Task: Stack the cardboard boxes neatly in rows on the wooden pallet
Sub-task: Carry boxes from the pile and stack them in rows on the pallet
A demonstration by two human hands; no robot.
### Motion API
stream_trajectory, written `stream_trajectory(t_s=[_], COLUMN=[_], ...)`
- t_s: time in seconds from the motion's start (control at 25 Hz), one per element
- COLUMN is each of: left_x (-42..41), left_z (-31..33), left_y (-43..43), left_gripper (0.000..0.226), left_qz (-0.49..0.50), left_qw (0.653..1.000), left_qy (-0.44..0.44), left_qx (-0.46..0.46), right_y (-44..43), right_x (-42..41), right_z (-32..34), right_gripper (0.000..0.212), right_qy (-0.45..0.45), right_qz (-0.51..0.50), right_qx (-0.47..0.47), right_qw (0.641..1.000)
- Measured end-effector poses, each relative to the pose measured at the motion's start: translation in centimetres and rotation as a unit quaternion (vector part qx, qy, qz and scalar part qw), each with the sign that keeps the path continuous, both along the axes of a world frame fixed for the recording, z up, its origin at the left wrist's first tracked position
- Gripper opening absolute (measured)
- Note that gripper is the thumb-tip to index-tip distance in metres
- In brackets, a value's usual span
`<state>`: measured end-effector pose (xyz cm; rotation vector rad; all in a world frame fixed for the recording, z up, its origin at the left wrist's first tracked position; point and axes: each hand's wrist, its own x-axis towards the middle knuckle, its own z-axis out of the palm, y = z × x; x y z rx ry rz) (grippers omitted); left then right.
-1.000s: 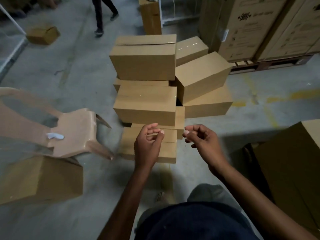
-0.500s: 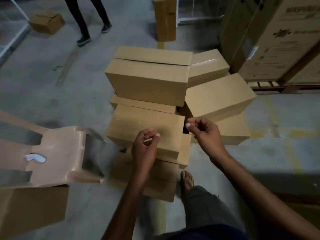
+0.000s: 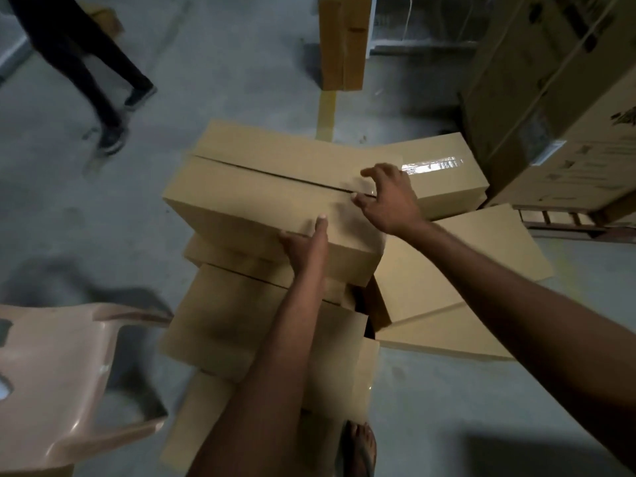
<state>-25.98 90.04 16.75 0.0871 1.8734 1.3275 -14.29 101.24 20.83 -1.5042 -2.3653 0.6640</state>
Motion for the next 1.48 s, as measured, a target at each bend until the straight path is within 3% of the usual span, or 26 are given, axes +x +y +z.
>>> stream_trajectory(t_s=[0.12, 0.28, 0.52, 0.64, 0.72, 0.84, 0.96, 1.08, 1.24, 1.36, 1.48], left_x=[-0.5, 0.3, -0.2, -0.3, -1.3, -5.5, -9.6, -10.8, -10.3, -8.6, -6.4], left_z=[-2.0, -5.3, -7.3, -6.0, -3.7, 0.8, 6.3, 11.3, 17.0, 19.9, 21.2], left_y=[5.2, 6.2, 5.7, 3.4, 1.0, -2.3, -5.3, -9.1, -16.5, -23.9, -30.7], left_gripper=[0.127, 0.117, 0.125, 0.124, 0.111, 0.098, 0.083, 0.063, 0.071, 0.065, 0.081], left_qz=[0.034, 0.007, 0.026, 0.071, 0.104, 0.104, -0.009, -0.117, -0.238, -0.304, -0.349], left_qw=[0.998, 0.998, 0.999, 0.996, 0.994, 0.994, 0.999, 0.990, 0.964, 0.941, 0.918], left_qy=[-0.016, 0.001, -0.022, -0.062, -0.038, 0.023, 0.038, 0.083, 0.114, 0.129, 0.140], left_qx=[-0.051, -0.061, -0.026, -0.001, 0.014, 0.041, 0.025, 0.009, 0.022, 0.075, 0.126], right_y=[7.5, 13.5, 15.3, 13.9, 12.0, 8.2, 2.9, -4.4, -18.2, -30.0, -40.5], right_x=[-2.6, -4.7, -5.0, -4.7, -4.4, -2.9, -0.3, 2.7, 6.9, 9.9, 12.2], right_z=[-2.0, -5.7, -5.3, -2.8, -1.0, 3.0, 7.1, 9.9, 14.6, 18.8, 20.4], right_gripper=[0.068, 0.069, 0.086, 0.081, 0.076, 0.073, 0.074, 0.066, 0.044, 0.062, 0.065], right_qy=[-0.110, -0.178, -0.168, -0.184, -0.167, -0.069, 0.038, 0.102, 0.207, 0.281, 0.301], right_qz=[0.057, 0.085, 0.057, 0.067, 0.076, 0.052, -0.010, -0.065, -0.151, -0.215, -0.241], right_qx=[0.026, -0.008, -0.057, -0.065, -0.080, -0.175, -0.319, -0.382, -0.375, -0.314, -0.301], right_qw=[0.992, 0.980, 0.982, 0.979, 0.980, 0.981, 0.947, 0.916, 0.891, 0.881, 0.872])
